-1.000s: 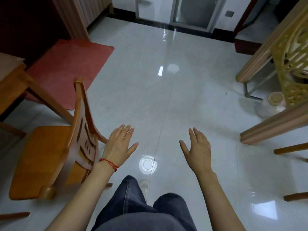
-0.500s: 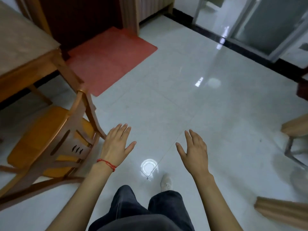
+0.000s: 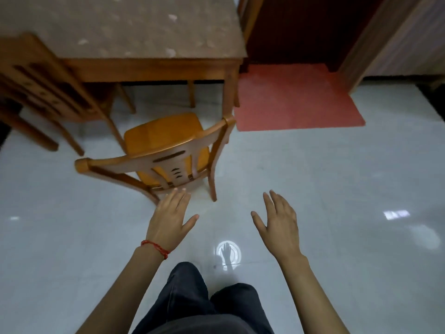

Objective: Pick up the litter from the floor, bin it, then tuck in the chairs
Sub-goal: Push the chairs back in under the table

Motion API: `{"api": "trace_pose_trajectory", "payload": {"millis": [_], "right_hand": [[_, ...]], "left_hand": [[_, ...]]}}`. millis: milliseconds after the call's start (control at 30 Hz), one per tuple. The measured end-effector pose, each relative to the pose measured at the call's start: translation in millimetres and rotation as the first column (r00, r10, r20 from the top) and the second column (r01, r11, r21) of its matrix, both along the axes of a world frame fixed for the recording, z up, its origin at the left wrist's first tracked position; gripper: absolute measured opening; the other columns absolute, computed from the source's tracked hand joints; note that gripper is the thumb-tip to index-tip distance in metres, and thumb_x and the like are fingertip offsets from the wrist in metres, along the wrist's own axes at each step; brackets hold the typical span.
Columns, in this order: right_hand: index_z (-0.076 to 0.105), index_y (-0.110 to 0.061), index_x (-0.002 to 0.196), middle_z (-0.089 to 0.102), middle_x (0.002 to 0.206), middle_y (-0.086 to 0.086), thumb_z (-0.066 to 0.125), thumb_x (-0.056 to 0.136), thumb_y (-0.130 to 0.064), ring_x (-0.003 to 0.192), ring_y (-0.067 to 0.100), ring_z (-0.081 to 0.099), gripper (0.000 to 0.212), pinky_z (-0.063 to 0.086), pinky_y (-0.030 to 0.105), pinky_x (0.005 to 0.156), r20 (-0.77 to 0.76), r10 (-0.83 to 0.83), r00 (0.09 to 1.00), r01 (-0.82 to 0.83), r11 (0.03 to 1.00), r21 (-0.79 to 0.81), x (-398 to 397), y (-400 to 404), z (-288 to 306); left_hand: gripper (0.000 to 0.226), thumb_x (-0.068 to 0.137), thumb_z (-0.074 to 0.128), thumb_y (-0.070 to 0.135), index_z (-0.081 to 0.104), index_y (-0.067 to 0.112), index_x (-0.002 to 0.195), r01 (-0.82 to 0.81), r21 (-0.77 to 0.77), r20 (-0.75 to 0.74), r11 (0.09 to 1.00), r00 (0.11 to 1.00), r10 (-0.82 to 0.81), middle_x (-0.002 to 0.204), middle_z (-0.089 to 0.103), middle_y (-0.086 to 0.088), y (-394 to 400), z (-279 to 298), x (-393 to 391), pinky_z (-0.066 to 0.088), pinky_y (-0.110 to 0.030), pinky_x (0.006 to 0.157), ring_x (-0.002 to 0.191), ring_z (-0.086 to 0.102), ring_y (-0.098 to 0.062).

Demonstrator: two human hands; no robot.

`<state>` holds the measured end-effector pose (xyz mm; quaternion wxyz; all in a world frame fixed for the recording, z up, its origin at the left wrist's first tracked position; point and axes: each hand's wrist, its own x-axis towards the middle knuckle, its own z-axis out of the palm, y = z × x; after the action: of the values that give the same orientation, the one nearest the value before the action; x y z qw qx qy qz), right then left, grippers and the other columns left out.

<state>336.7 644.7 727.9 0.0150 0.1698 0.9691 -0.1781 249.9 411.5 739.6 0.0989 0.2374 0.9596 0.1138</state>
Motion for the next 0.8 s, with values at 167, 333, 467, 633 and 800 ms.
{"api": "trace_pose_trajectory", "payload": {"millis": [167, 333, 467, 633, 800], "right_hand": [[0.036, -0.013, 0.137, 0.036, 0.146, 0.011, 0.044, 0.09, -0.046, 0.135, 0.029, 0.031, 0.058, 0.024, 0.041, 0.11, -0.013, 0.223, 0.975, -0.223, 0.975, 0.015, -52, -27, -2], [0.036, -0.014, 0.136, 0.038, 0.145, 0.011, 0.045, 0.09, -0.047, 0.134, 0.028, 0.033, 0.057, 0.025, 0.04, 0.11, -0.02, 0.315, 0.949, -0.313, 0.948, 0.057, -87, -41, -6], [0.036, -0.014, 0.136, 0.039, 0.145, 0.011, 0.045, 0.09, -0.047, 0.134, 0.028, 0.033, 0.057, 0.025, 0.041, 0.11, -0.023, 0.326, 0.945, -0.325, 0.944, 0.051, -115, -50, -8], [0.039, -0.013, 0.134, 0.043, 0.141, 0.011, 0.047, 0.089, -0.044, 0.132, 0.027, 0.036, 0.055, 0.027, 0.042, 0.108, -0.094, 0.245, 0.965, -0.25, 0.967, -0.043, -151, -59, -3], [0.039, -0.016, 0.135, 0.047, 0.138, 0.008, 0.047, 0.087, -0.051, 0.127, 0.026, 0.042, 0.059, 0.037, 0.042, 0.102, -0.031, -0.026, 0.999, 0.008, 0.884, -0.468, -186, -64, 0]], "left_hand": [[0.055, 0.08, 0.053, 0.037, 0.058, -0.006, 0.114, -0.2, 0.019, -0.008, 0.98, 0.98, 0.2, 0.117, 0.061, -0.026, -28, -1, -2, 0.041, -0.054, 0.094, 0.11, 0.056, -0.042], [0.055, 0.085, 0.054, 0.038, 0.056, -0.005, 0.118, -0.365, 0.06, -0.005, 0.929, 0.931, 0.366, 0.121, 0.059, -0.025, -47, -5, -11, 0.036, -0.051, 0.099, 0.116, 0.052, -0.041], [0.076, 0.09, 0.022, 0.056, 0.058, -0.007, 0.114, -0.402, 0.087, -0.003, 0.911, 0.915, 0.404, 0.117, 0.061, -0.026, -61, -4, -27, 0.04, -0.053, 0.094, 0.111, 0.055, -0.042], [0.065, 0.087, 0.042, 0.046, 0.049, -0.007, 0.124, -0.547, 0.233, 0.05, 0.804, 0.832, 0.552, 0.127, 0.054, -0.026, -64, -8, -51, 0.027, -0.041, 0.102, 0.121, 0.047, -0.04], [0.046, 0.092, 0.055, 0.028, 0.048, -0.003, 0.125, -0.718, 0.485, 0.216, 0.498, 0.651, 0.728, 0.125, 0.055, -0.023, -49, -5, -80, 0.03, -0.032, 0.093, 0.118, 0.047, -0.036]]}}
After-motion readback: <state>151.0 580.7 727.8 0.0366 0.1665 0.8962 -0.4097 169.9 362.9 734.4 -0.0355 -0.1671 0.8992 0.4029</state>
